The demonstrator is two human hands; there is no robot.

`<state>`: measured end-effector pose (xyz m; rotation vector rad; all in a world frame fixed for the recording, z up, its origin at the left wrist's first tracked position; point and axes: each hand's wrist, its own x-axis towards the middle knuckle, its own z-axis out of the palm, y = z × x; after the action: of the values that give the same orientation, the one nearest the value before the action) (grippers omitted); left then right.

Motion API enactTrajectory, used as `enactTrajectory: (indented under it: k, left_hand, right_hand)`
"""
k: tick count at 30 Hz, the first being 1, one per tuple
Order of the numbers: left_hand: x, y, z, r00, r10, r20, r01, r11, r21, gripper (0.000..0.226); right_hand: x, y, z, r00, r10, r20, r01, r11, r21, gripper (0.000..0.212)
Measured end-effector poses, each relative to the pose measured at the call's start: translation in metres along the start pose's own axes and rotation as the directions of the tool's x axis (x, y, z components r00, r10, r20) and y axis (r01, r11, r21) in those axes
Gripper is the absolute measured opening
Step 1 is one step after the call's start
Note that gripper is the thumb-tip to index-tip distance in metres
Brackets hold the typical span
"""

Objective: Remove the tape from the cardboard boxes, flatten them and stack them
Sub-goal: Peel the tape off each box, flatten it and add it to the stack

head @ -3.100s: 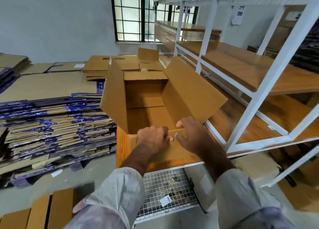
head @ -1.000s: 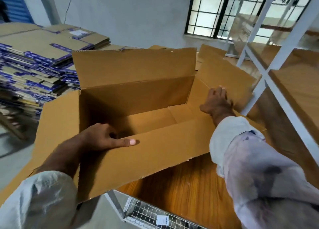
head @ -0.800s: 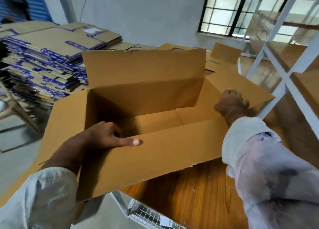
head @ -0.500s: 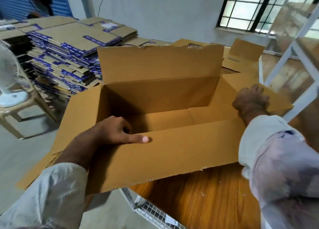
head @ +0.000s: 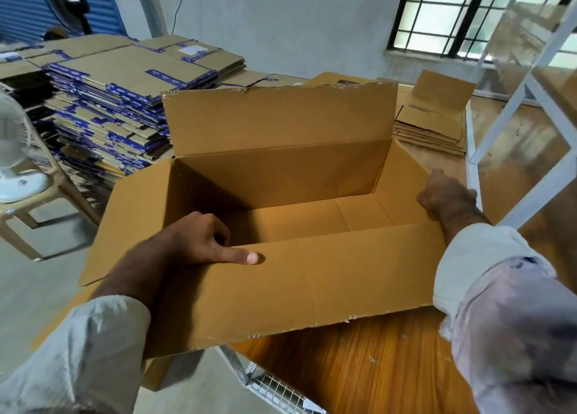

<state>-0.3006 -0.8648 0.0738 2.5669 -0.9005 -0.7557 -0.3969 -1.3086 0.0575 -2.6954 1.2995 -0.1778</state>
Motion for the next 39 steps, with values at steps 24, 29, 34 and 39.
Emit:
enactTrajectory:
  k: [24,29,34,39]
  left_hand:
    - [-0.068,-0.091,0.014,0.883,0.434,-0.177,-0.344,0.856,0.387,0.041]
    - [-0.055,-0.095,0.030,0.763,0.413,-0.497,-0.372,0.910,0.184,0.018]
    - [-0.059,-0.076,-0.021,0.843,0.237,-0.482,-0.390,0.887,-0.246,0.054]
    - [-0.093,-0.061,-0.059,0.914,0.239,-0.329,-0.401,0.664,-0.631,0.052]
  right_hand:
    - [-0.293,-0.176,-0.073,0.918,-0.393,0.045,0.350,0.860,0.371,0.041]
    - [-0.346,-0.177,-0.060,0.876,-0.257,-0.408,0.440,0.772,0.459,0.021]
    - [-0.381,-0.164,-0.053,0.624,0.000,-0.781,0.532,0.732,0.425,0.011]
    - [-0.376,-0.136,-0.036,0.857,0.084,-0.508,0.256,0.786,0.563,0.034]
